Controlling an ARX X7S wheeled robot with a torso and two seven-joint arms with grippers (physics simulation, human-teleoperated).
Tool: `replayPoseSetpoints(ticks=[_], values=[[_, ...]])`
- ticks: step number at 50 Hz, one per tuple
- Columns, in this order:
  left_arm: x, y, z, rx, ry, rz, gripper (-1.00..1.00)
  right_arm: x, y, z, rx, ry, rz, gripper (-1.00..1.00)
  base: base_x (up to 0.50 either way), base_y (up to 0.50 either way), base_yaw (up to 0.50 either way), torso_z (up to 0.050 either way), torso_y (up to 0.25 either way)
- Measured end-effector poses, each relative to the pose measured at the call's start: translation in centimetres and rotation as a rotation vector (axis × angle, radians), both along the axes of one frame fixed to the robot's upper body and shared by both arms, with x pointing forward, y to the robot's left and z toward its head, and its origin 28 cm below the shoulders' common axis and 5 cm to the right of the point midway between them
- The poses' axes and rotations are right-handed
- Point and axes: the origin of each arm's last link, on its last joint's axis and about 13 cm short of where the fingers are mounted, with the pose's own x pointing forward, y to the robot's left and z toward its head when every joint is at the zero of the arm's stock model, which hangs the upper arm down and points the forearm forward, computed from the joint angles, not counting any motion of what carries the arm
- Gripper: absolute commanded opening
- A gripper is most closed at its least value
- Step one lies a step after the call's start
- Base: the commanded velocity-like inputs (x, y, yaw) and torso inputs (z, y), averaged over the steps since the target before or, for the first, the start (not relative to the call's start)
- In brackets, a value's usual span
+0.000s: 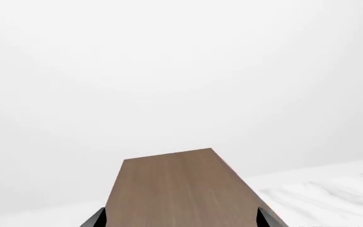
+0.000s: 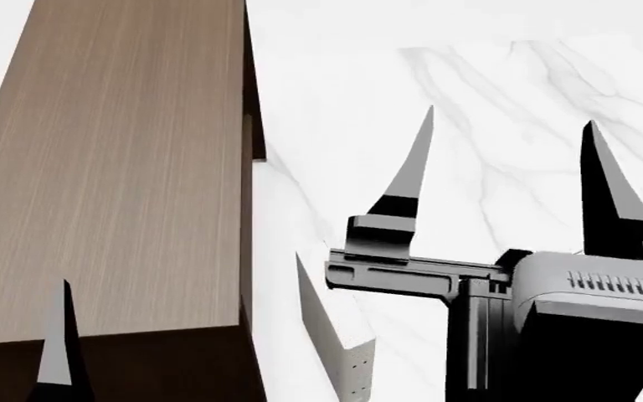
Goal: Pick up the book in the middle and place it on the cabinet shelf.
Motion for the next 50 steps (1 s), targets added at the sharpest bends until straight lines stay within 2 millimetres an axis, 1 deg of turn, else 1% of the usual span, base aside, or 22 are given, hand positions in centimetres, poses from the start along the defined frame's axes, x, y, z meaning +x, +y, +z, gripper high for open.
replayPoseSetpoints(ticks=[5, 11, 16, 21, 27, 31, 35, 39, 50], values=[[0.0, 0.0, -0.1, -0.009, 0.008, -0.003, 1.00, 2.3, 0.1, 2.0, -0.005, 0.010, 0.019, 1.00, 0.00, 0.00, 0.00, 0.000, 0.000], [0.1, 0.0, -0.1, -0.016, 0.012, -0.006, 1.00, 5.8, -0.2, 4.3, 0.026, 0.066, 0.017, 1.00, 0.00, 0.00, 0.00, 0.000, 0.000], [0.1, 0.0, -0.1, -0.019, 0.015, -0.007, 1.00, 8.7, -0.5, 5.8, 0.059, 0.127, -0.014, 1.00, 0.00, 0.00, 0.00, 0.000, 0.000], [0.1, 0.1, -0.1, -0.022, 0.016, -0.005, 1.00, 11.4, -0.5, 6.7, 0.086, 0.187, -0.055, 1.00, 0.00, 0.00, 0.00, 0.000, 0.000], [0.2, 0.1, -0.1, -0.026, 0.017, -0.006, 1.00, 15.2, -1.0, 7.4, 0.161, 0.266, -0.176, 1.00, 0.00, 0.00, 0.00, 0.000, 0.000], [0.2, 0.2, -0.2, -0.029, 0.017, -0.004, 1.00, 17.3, -1.3, 7.6, 0.212, 0.309, -0.253, 1.00, 0.00, 0.00, 0.00, 0.000, 0.000], [0.2, 0.3, -0.1, -0.032, 0.016, -0.002, 1.00, 18.7, -1.5, 7.8, 0.262, 0.340, -0.324, 1.00, 0.00, 0.00, 0.00, 0.000, 0.000], [0.2, 0.4, -0.1, -0.036, 0.014, 0.000, 1.00, 19.8, -1.6, 7.8, 0.298, 0.361, -0.445, 1.00, 0.00, 0.00, 0.00, 0.000, 0.000], [0.3, 0.6, 0.0, -0.049, 0.011, 0.006, 1.00, 21.7, -1.3, 8.1, 0.337, 0.431, -0.699, 1.00, 0.00, 0.00, 0.00, 0.000, 0.000]])
